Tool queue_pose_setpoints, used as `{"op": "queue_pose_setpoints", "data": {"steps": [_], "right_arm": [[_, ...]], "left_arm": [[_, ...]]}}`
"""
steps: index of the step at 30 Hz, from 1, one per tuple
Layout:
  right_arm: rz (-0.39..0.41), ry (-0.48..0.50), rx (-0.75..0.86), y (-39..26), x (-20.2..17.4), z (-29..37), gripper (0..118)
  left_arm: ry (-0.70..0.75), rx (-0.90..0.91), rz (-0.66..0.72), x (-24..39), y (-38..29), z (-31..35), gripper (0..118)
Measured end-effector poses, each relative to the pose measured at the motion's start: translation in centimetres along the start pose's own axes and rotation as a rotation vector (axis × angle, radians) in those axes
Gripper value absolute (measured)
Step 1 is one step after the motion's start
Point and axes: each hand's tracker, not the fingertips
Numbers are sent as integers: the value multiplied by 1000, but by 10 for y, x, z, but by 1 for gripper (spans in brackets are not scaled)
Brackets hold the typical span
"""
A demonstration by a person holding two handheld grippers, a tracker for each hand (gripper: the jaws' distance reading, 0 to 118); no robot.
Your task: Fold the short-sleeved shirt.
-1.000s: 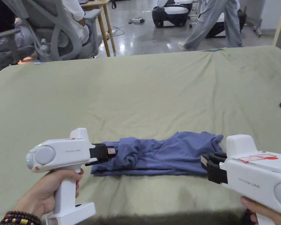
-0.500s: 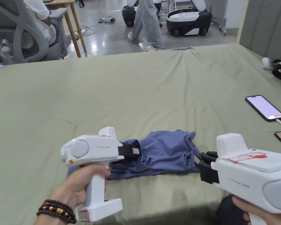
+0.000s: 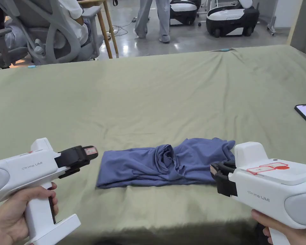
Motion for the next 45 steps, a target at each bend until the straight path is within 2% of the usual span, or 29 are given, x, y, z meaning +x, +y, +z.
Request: {"op": "queue_pose_setpoints", "data": {"steps": [2,4,8,10,11,13,14,15,18,23,27,29,31,33,37,39,43,45], "right_arm": [[-12,5,-2,-1,1,1,5],[-14,1,-2,-2,2,2,5],[-27,-17,-6,-4,9,6,5],[-33,-29,-9,-5,12,7,5],[-36,-37,-10,-6,14,7,5],[-42,-43,-11,-6,16,6,5],[-44,-45,-12,-6,17,6,5],[-47,-48,-12,-6,17,5,5],[-51,-53,-10,-5,18,3,5],[-51,-49,9,0,19,7,5],[-45,-55,16,0,21,9,5],[-51,-52,16,-1,23,9,5],[-56,-51,13,-3,23,8,5],[-57,-51,8,-4,24,8,5],[-59,-53,3,-4,25,8,5],[-61,-56,6,-4,27,9,5],[-79,-66,10,-8,31,14,5],[-83,-73,8,-10,35,17,5]], "left_arm": [[-1,-35,29,-1,-2,-16,118],[-61,-45,86,-8,-4,-24,110],[-17,-142,79,-9,-6,-63,111],[-40,-194,89,-14,-14,-80,102],[-51,-195,82,-14,-17,-87,88],[-44,-185,88,-4,-19,-91,69],[-28,-176,104,-3,-19,-93,29],[0,-181,98,1,-19,-96,21],[11,-187,-3,3,-15,-95,20],[-35,-135,41,-21,-1,-55,20],[118,-37,36,-55,9,-12,20],[206,-19,97,-69,11,-2,21],[202,-39,100,-69,11,1,21],[149,-28,91,-52,13,3,21],[-96,4,75,6,21,8,21],[-166,-17,23,44,20,-1,21],[-253,-121,-40,103,-1,-57,21],[-247,-190,-38,114,-19,-95,21]]}}
